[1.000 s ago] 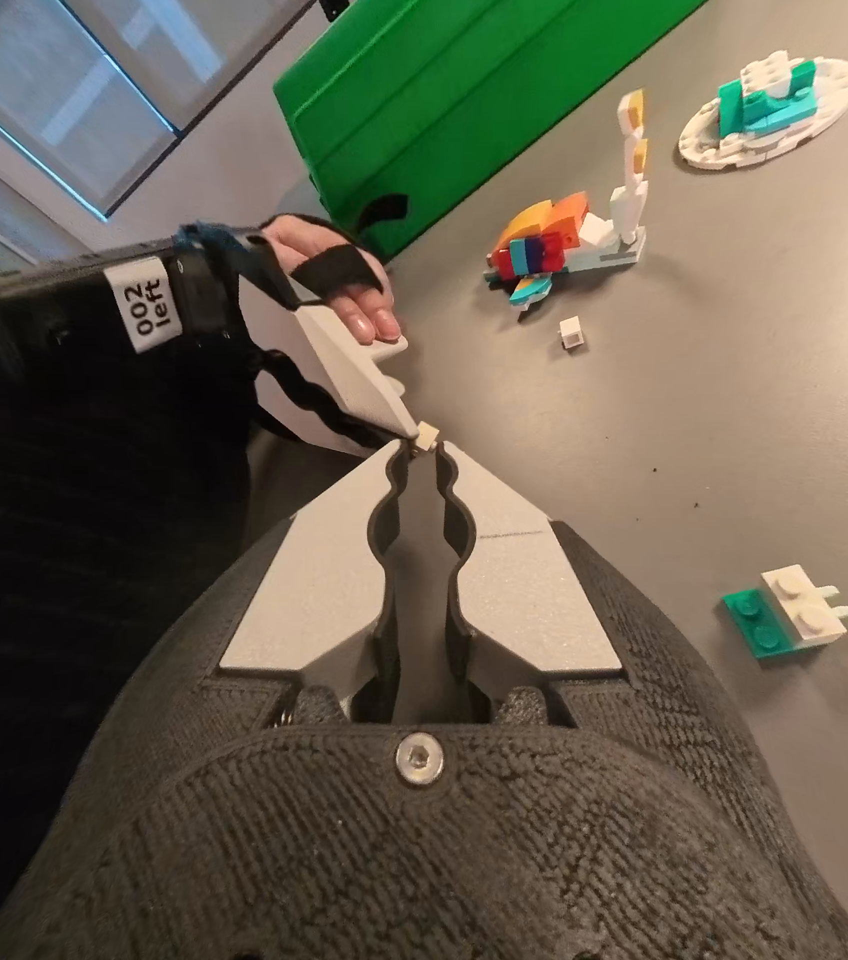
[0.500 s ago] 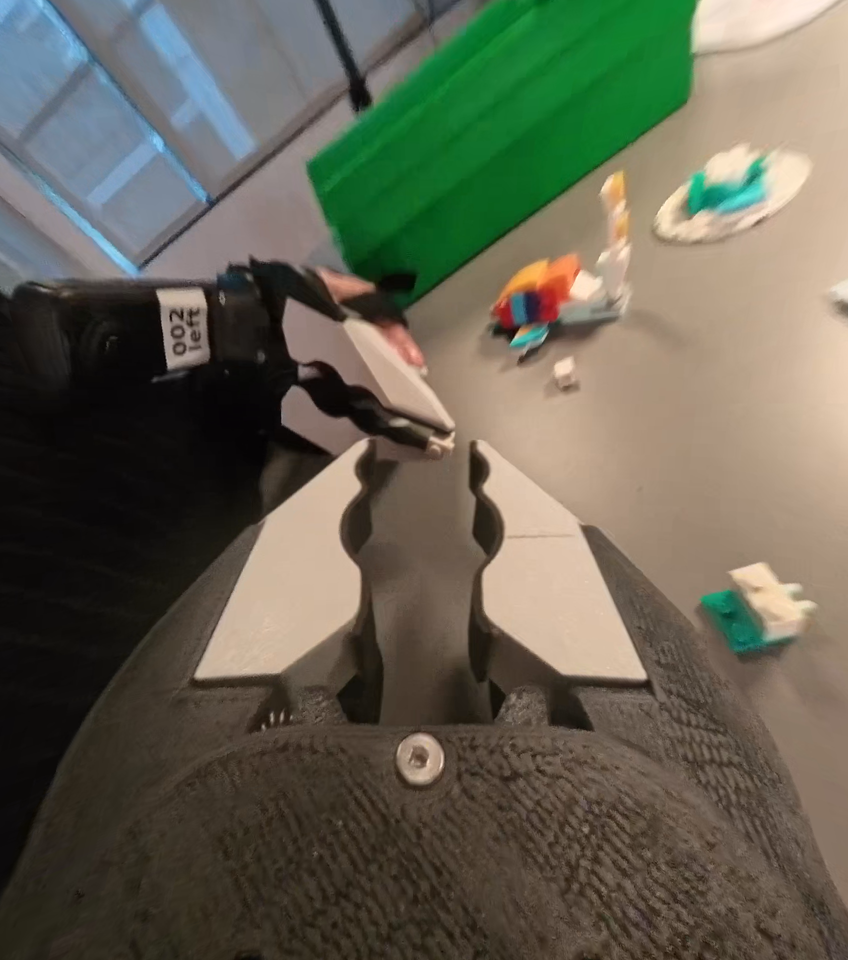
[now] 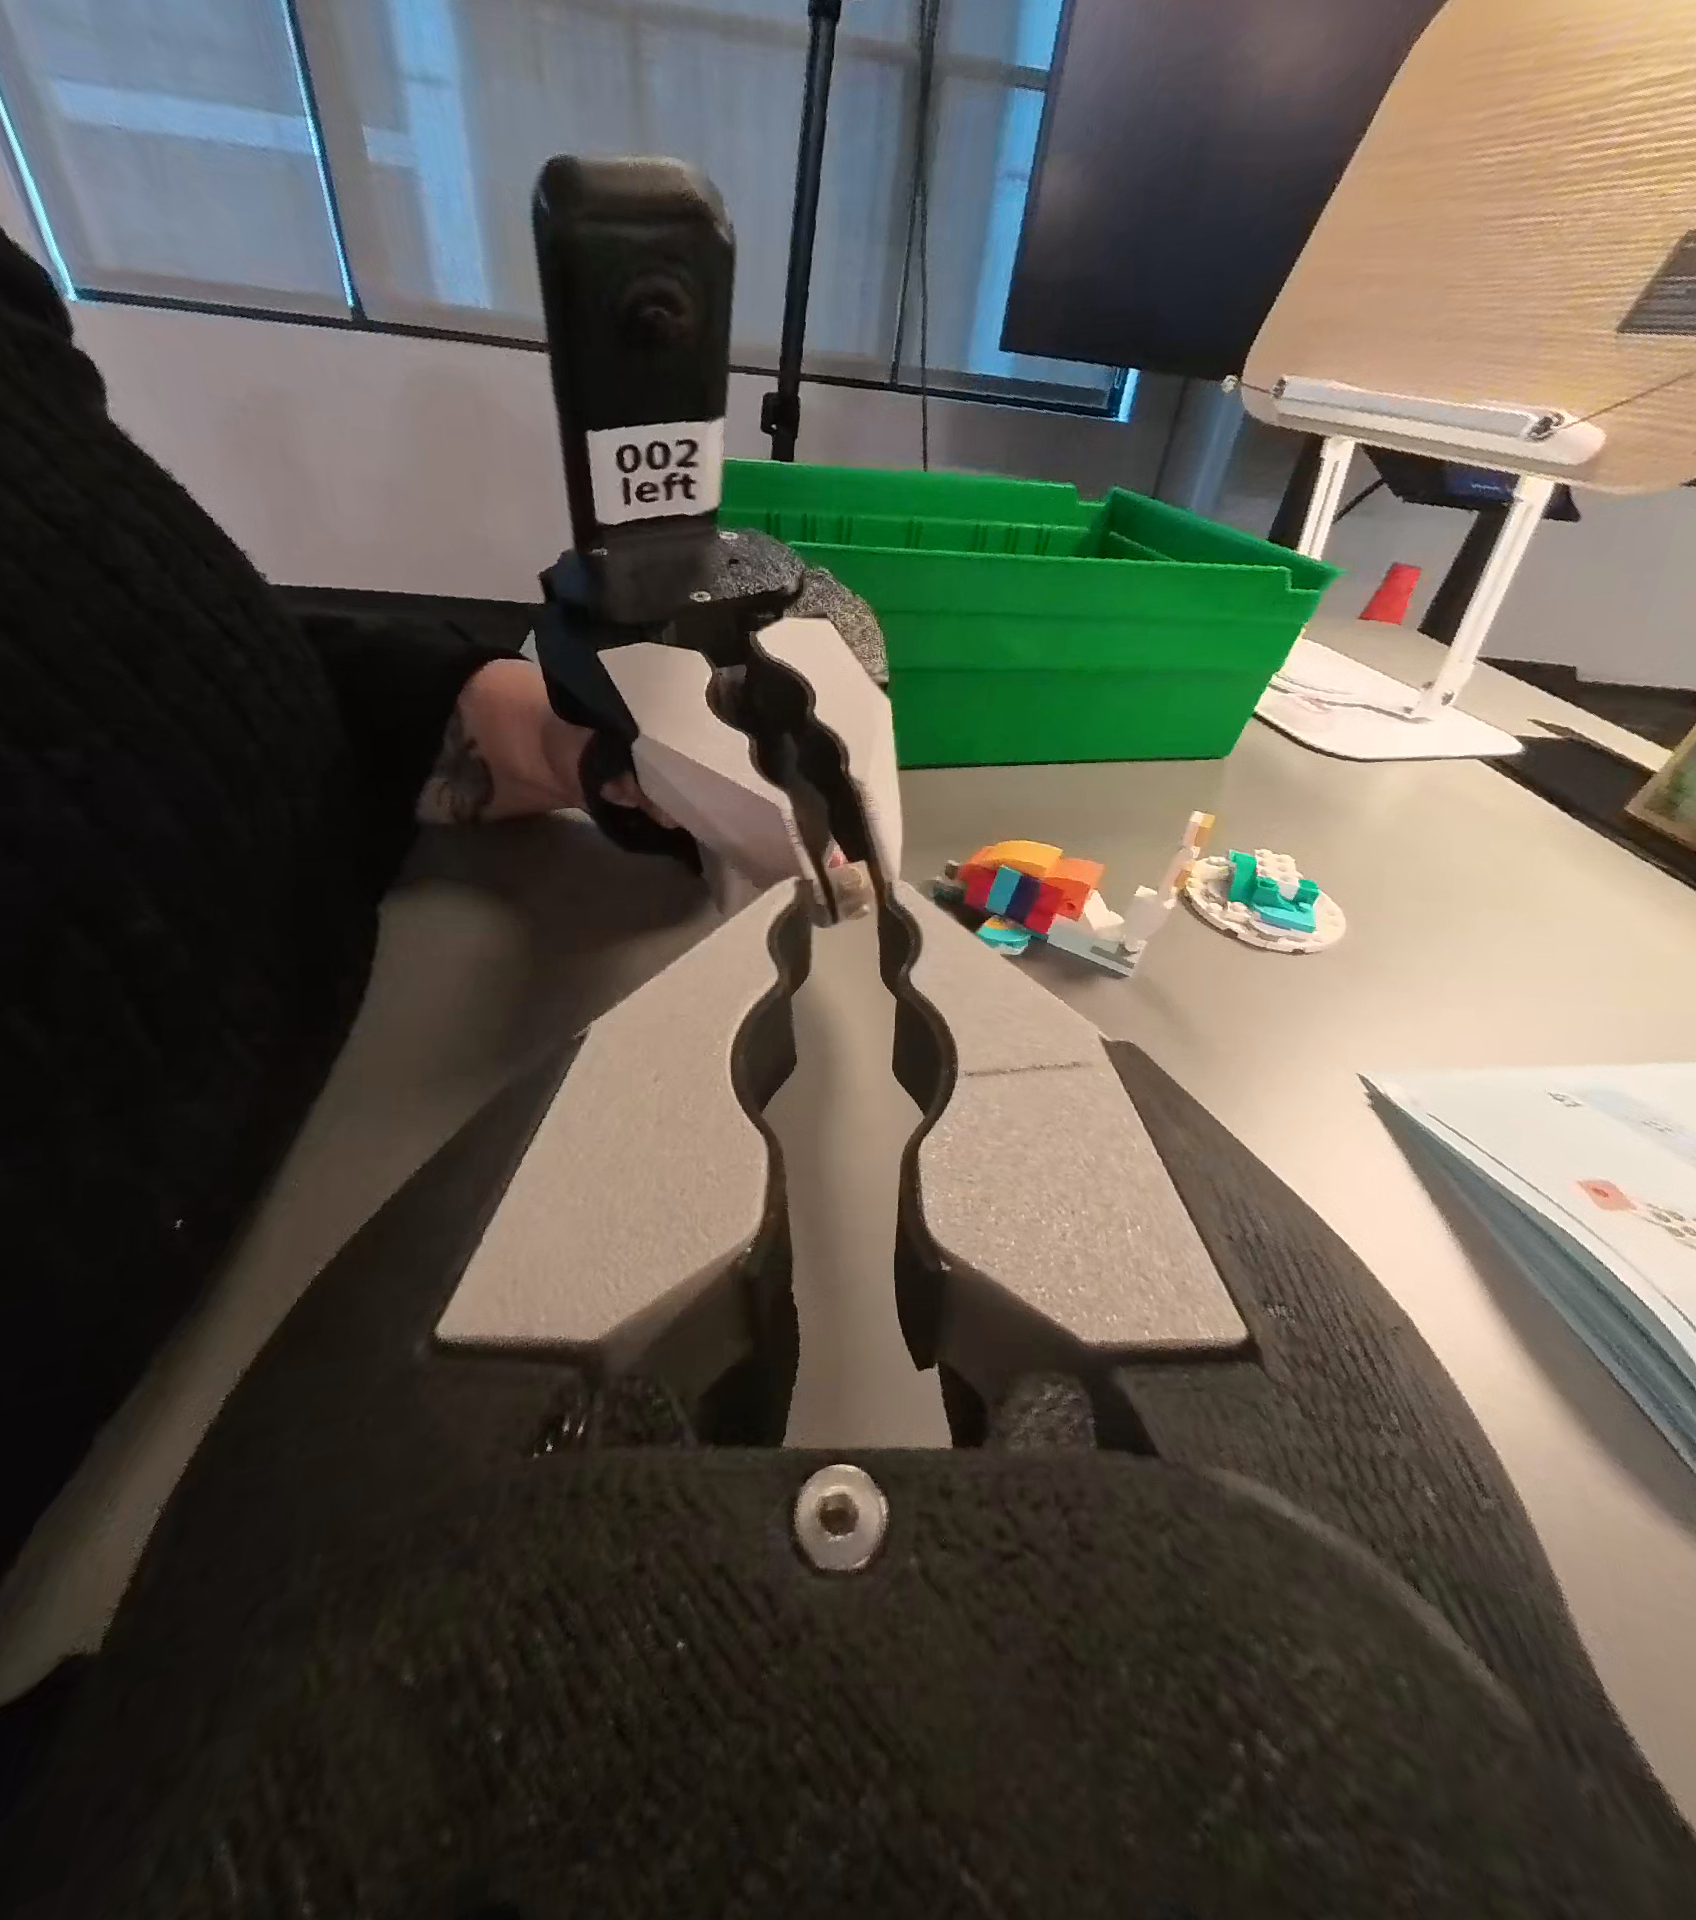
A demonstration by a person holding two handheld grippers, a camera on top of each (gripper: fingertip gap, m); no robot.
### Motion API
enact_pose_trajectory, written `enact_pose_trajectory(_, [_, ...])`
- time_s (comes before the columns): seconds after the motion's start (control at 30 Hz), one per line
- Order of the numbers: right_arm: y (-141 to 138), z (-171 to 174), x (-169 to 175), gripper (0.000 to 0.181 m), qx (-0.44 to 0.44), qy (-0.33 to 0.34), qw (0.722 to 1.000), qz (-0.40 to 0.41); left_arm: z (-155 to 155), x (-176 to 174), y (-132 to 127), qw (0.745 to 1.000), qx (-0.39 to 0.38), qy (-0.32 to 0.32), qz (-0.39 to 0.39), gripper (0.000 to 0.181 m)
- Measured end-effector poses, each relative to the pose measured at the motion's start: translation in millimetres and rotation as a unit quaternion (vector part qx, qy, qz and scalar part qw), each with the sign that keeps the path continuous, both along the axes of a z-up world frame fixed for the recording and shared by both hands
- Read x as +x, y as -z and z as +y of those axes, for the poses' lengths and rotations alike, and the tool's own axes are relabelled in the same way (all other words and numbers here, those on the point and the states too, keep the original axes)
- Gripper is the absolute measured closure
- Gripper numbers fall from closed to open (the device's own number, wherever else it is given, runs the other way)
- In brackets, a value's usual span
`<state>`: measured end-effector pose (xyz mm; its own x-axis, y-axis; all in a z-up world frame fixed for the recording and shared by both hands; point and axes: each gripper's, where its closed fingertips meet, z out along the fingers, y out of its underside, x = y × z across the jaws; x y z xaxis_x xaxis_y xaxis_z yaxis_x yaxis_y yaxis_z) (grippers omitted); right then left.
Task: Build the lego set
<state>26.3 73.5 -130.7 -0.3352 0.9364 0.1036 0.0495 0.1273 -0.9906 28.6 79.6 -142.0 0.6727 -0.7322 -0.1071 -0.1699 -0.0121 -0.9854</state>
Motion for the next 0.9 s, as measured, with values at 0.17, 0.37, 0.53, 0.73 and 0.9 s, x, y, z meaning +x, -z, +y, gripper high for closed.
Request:
enact_pose_trajectory(0.17, [1, -6, 2, 0.175, -0.013, -0.023, 1.0, -0.009, -6, 5, -1, 1.0, -0.003, 0.027, -0.008, 0.175])
enact_pose_trajectory(0.37, [2, -11, 4, 0.175, -0.011, -0.036, 0.999, -0.012, -9, 8, 0, 0.999, -0.007, 0.041, -0.006, 0.175])
enact_pose_trajectory(0.53, [3, -12, 4, 0.175, -0.007, -0.039, 0.999, -0.014, -10, 9, 1, 0.999, -0.01, 0.047, -0.004, 0.175])
enact_pose_trajectory(0.73, [3, -12, 4, 0.176, -0.003, -0.036, 0.999, -0.016, -10, 9, 0, 0.999, 0.001, 0.04, 0.001, 0.175])
enact_pose_trajectory(0.9, [-3, 27, 21, 0.176, 0.024, 0.042, 0.999, -0.002, -7, 10, -4, 0.997, 0.06, 0.023, 0.043, 0.181])
